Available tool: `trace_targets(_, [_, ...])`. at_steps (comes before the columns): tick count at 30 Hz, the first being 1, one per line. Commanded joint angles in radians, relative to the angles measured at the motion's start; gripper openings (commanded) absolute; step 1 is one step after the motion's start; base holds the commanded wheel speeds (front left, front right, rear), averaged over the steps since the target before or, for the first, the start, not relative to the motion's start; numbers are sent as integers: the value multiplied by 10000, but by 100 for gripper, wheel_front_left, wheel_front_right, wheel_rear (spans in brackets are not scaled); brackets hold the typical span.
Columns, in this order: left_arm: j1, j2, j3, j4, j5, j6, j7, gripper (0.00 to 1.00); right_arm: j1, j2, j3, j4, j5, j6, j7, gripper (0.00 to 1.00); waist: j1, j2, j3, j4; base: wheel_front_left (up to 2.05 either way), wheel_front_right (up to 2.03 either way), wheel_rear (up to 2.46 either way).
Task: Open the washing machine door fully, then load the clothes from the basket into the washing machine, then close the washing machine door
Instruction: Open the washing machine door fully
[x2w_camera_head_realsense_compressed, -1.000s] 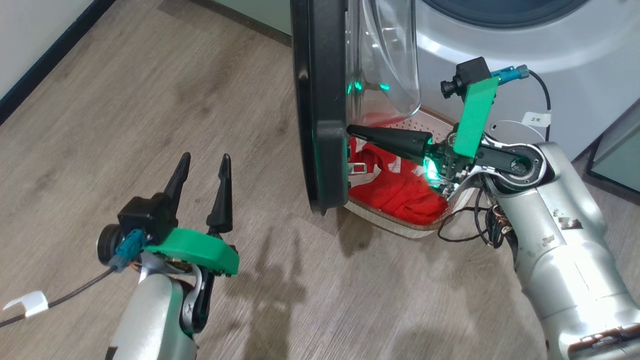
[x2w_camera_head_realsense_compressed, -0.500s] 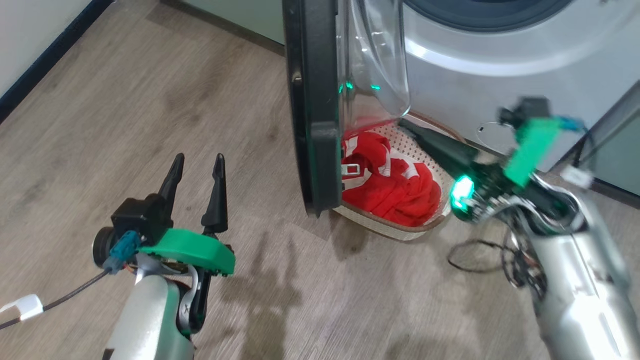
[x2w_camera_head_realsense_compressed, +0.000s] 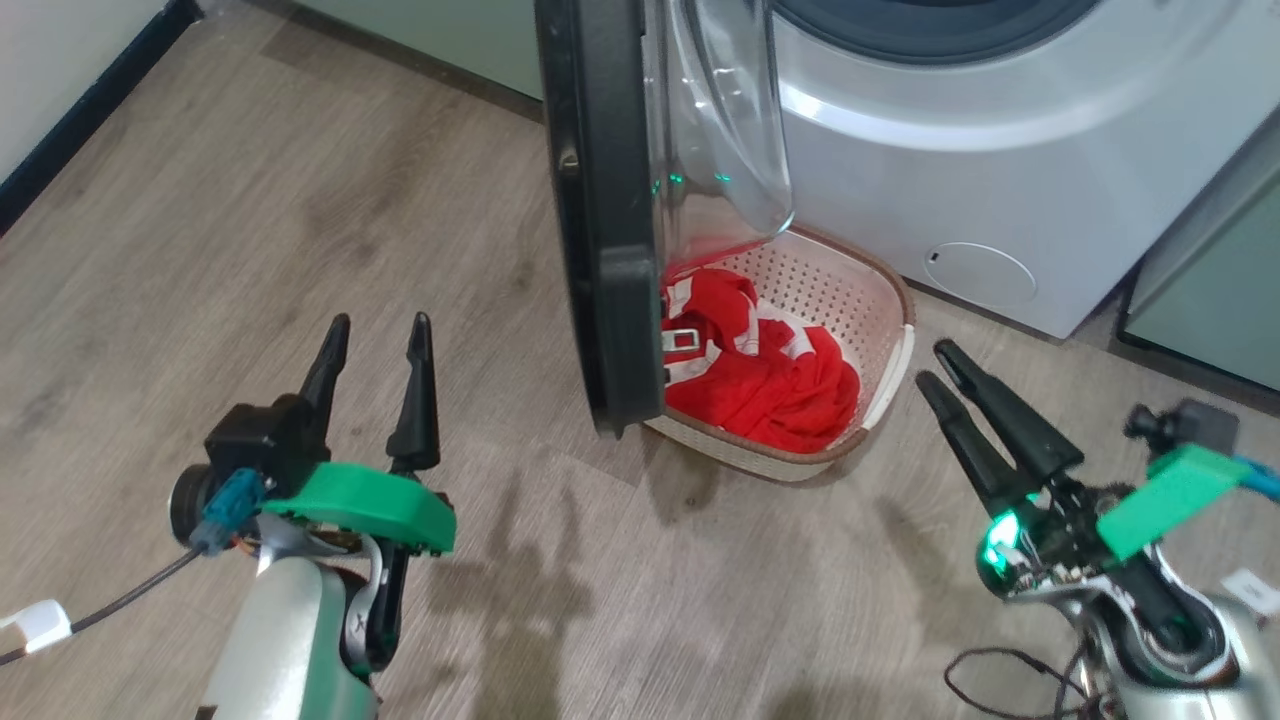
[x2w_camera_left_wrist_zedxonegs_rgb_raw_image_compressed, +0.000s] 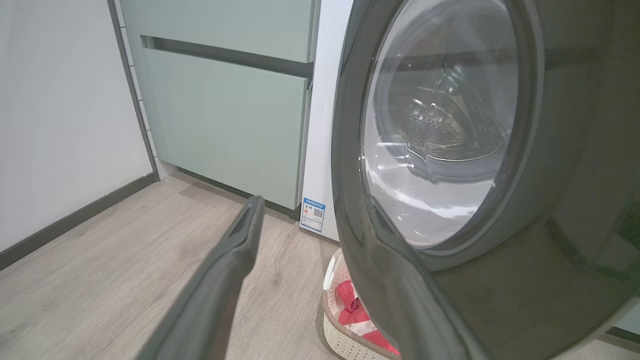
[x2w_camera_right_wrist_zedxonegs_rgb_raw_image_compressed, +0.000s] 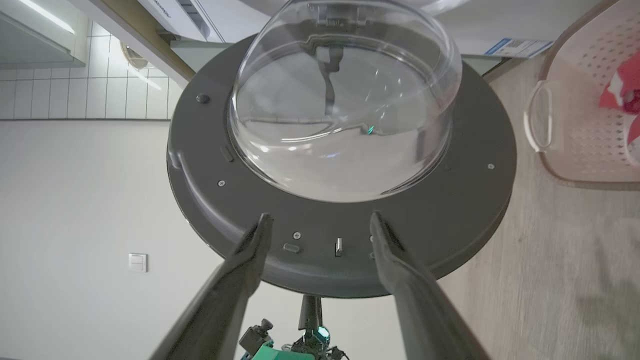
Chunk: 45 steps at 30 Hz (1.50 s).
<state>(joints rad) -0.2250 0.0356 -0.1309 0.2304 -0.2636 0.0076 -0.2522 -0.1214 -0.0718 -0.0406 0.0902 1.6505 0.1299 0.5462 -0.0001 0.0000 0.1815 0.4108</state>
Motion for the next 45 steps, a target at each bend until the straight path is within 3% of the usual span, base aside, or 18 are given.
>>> trace_targets(1, [-119, 147, 413, -329, 104, 8, -95, 100, 84, 67, 153, -714, -410, 8, -440, 100, 1, 0, -17, -87, 0, 0, 0])
trace_targets(4, [-108, 147, 489, -322, 149, -35, -95, 100, 200, 99, 84, -1200, -1384, 8, -1490, 100, 1, 0, -23, -186, 0, 0, 0])
trace_targets(8, [-175, 147, 532, -305, 158, -67, -95, 100, -1, 27, 142, -1730, -3509, 8, -3405, 100, 1, 0, -32, -224, 0, 0, 0])
trace_targets(9, [-175, 147, 532, -305, 158, -67, -95, 100, -1, 27, 142, -1730, -3509, 8, -3405, 100, 1, 0, -32, -224, 0, 0, 0])
trace_targets(13, [-206, 147, 598, -309, 191, -82, -95, 100, -328, -307, 480, -2067, -6036, 8, -5436, 100, 1, 0, -69, -243, 0, 0, 0])
trace_targets(17, [-152, 147, 671, -297, 248, -113, -95, 100, -481, -796, 795, -1889, -9298, 8, -7155, 100, 1, 0, -177, -262, 0, 0, 0])
trace_targets(21, [-48, 147, 753, -300, 299, -119, -95, 100, -494, -619, 927, -1482, -12028, 8, -7749, 100, 1, 0, -263, -285, 0, 0, 0])
trace_targets(24, [-7, 147, 778, -302, 313, -121, -95, 100, -398, -485, 1018, -1047, -13242, 8, -7855, 100, 1, 0, -278, -299, 0, 0, 0])
trace_targets(31, [11, 147, 800, -294, 338, -161, -95, 100, -231, -158, 1284, 177, -14564, 8, -7988, 100, 1, 0, -270, -329, 0, 0, 0])
trace_targets(45, [16, 147, 762, -221, 374, -168, -95, 100, -433, 120, 1214, 1310, -15158, 8, -8075, 100, 1, 0, -255, -339, 0, 0, 0])
